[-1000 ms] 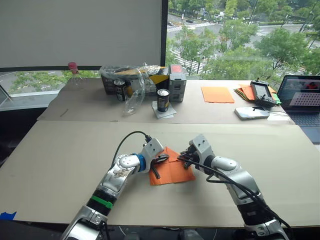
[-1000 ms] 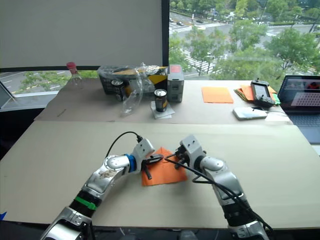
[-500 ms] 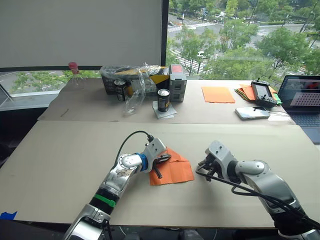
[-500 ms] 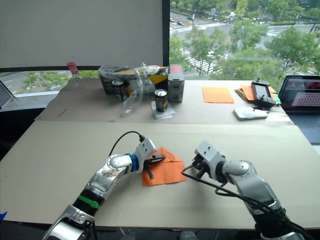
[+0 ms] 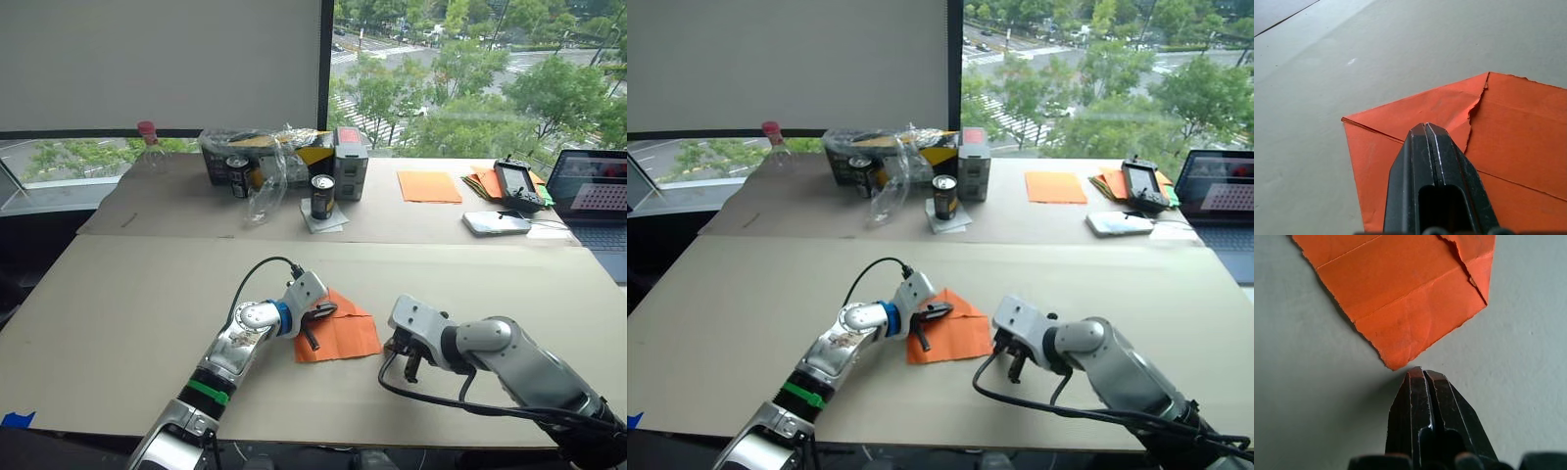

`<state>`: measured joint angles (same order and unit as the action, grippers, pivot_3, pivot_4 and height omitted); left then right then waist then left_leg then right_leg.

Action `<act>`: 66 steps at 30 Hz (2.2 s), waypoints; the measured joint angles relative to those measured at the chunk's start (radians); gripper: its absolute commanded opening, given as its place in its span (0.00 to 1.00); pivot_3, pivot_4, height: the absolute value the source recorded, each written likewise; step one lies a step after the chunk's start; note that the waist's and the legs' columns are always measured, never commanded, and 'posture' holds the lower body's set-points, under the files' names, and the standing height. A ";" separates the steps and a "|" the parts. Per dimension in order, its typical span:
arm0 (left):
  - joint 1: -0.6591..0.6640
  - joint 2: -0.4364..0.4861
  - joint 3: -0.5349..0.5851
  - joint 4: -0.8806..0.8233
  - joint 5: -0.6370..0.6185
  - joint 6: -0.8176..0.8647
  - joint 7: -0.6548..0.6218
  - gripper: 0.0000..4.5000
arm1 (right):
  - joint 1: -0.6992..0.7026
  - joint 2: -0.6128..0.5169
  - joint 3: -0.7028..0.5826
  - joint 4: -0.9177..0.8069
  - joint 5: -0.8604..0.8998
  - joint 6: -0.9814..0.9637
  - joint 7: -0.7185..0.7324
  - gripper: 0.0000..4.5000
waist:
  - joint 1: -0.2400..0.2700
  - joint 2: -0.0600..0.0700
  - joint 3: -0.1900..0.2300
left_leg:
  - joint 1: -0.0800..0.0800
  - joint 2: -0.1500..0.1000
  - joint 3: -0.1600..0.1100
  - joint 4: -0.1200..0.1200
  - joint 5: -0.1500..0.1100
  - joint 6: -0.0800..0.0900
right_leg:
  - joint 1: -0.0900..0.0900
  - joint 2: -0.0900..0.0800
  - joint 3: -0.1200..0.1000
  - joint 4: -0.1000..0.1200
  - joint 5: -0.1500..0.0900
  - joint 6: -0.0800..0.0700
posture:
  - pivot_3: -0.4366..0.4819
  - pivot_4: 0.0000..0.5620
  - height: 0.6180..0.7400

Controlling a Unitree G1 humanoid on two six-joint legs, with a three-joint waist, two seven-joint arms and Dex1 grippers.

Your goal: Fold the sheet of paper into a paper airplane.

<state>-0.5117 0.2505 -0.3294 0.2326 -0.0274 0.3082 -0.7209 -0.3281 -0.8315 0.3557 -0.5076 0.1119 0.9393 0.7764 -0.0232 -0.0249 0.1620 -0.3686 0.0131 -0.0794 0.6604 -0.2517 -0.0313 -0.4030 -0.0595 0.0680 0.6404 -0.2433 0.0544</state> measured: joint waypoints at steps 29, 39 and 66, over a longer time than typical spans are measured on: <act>0.011 -0.015 -0.005 -0.013 0.022 0.000 0.001 0.00 | -0.039 0.254 -0.044 0.144 -0.012 -0.082 -0.021 0.13 | -0.018 -0.006 -0.005 | 0.000 0.001 0.000 0.000 0.000 0.000 | -0.001 0.001 0.000 0.001 0.001 -0.002 | 0.48 0.27 0.93; 0.022 -0.016 -0.003 -0.022 0.022 -0.001 0.002 0.00 | 0.046 0.335 -0.314 -0.059 0.208 0.308 -0.100 0.64 | -0.016 -0.006 -0.004 | 0.000 0.001 0.000 0.000 0.000 0.001 | -0.001 0.001 0.000 0.001 0.000 -0.001 | 0.48 0.27 0.93; 0.049 -0.027 0.004 -0.043 0.022 -0.002 0.035 0.00 | -0.043 0.430 -0.354 -0.067 0.459 0.666 -0.531 0.64 | -0.018 -0.005 -0.004 | 0.000 0.001 0.000 -0.001 0.000 0.001 | 0.000 0.001 0.000 0.000 0.000 0.000 | 0.48 0.27 0.93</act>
<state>-0.4625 0.2233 -0.3250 0.1900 -0.0053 0.3063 -0.6861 -0.3708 -0.4016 0.0016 -0.5743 0.5705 1.6056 0.2451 -0.0416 -0.0296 0.1578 -0.3688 0.0140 -0.0798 0.6596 -0.2520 -0.0307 -0.4034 -0.0588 0.0681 0.6407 -0.2438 0.0544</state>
